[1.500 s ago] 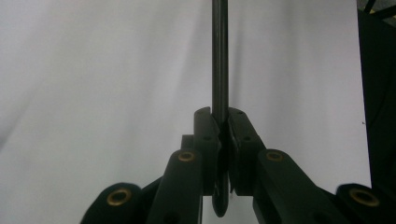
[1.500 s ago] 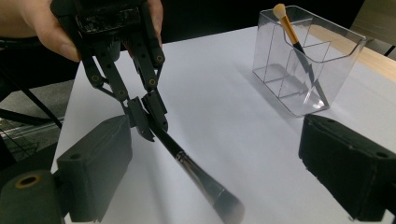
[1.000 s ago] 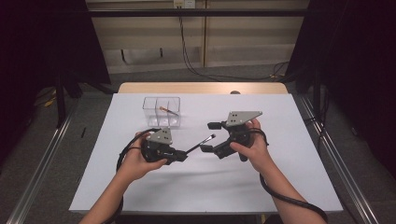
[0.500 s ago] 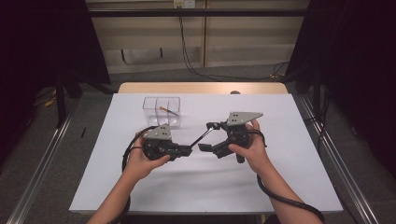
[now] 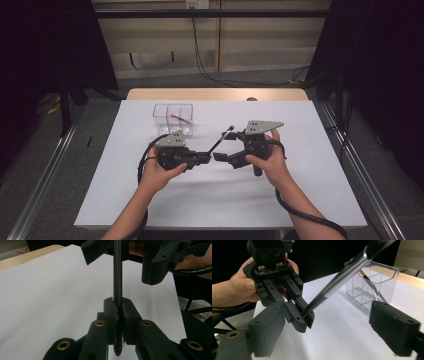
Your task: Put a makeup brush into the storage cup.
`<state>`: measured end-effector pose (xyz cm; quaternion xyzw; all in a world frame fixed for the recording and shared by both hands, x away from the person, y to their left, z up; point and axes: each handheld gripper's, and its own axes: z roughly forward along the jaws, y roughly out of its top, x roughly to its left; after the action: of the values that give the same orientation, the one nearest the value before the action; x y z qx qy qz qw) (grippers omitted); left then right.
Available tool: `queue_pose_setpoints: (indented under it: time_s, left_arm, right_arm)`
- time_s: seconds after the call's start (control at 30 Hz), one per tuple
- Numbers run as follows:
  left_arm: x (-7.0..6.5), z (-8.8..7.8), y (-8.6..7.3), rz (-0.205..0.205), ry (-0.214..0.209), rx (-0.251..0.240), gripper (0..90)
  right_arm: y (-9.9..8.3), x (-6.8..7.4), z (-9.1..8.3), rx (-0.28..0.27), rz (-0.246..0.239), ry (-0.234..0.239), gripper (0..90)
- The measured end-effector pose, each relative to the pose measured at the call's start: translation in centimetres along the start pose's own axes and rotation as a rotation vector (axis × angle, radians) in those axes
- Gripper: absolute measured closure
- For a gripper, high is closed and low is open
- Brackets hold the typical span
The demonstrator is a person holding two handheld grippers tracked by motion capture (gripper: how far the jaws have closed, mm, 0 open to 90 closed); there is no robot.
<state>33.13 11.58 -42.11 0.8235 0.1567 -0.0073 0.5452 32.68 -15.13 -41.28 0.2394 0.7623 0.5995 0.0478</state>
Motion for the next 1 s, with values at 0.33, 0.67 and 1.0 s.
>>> queue_pose_setpoints:
  time_s: [0.33, 0.67, 1.0]
  left_arm:
    - [0.1, 0.3, 0.0, -0.020, 0.002, -0.021, 83.8]
    - [0.1, 0.9, 0.1, -0.036, 0.002, -0.021, 83.8]
    - [0.4, 1.4, 0.2, -0.056, 0.009, -0.034, 83.8]
  right_arm:
    - [-0.1, -0.1, -0.1, 0.010, 0.020, -0.015, 28.6]
    - [0.0, -0.2, -0.4, -0.002, 0.061, -0.023, 52.2]
    - [0.1, -0.3, -0.5, -0.008, 0.103, 0.010, 76.8]
